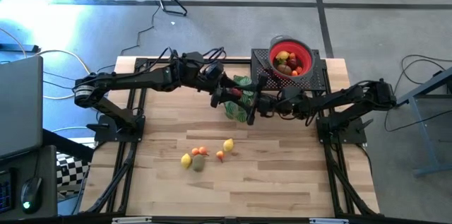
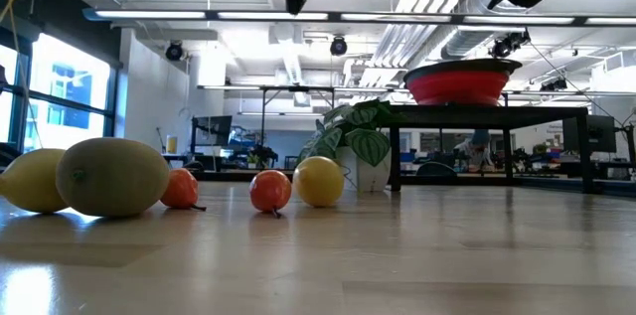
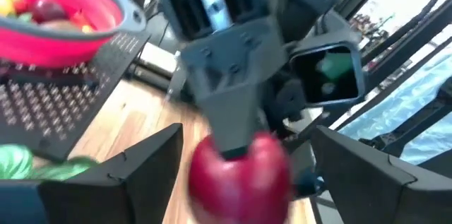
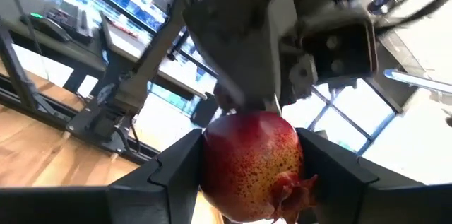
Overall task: Pick & Place Fruit
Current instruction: Put the pomegranate into the red colander
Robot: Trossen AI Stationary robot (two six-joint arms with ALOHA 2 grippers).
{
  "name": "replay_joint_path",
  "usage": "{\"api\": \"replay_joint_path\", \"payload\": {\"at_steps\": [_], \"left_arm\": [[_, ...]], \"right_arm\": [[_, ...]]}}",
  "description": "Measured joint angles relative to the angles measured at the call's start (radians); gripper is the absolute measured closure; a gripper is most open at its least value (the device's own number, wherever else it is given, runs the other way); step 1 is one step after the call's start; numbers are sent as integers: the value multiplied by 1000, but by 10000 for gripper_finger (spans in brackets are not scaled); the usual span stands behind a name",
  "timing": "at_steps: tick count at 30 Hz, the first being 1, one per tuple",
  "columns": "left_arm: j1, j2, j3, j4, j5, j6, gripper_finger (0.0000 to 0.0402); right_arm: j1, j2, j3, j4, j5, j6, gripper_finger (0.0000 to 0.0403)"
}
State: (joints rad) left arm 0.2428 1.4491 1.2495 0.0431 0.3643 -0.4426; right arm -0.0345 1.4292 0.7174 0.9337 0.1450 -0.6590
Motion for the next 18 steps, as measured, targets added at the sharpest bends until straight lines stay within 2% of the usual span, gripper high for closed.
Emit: {"api": "replay_joint_path", "payload": {"at_steps": [8, 18], "left_arm": [[46, -5, 50, 30, 17, 53, 94], [150, -5, 105, -50, 103, 50, 94]], "right_arm": [[2, 0, 0, -7, 67, 0, 200], [5, -35, 0, -16, 429, -95, 201]]}}
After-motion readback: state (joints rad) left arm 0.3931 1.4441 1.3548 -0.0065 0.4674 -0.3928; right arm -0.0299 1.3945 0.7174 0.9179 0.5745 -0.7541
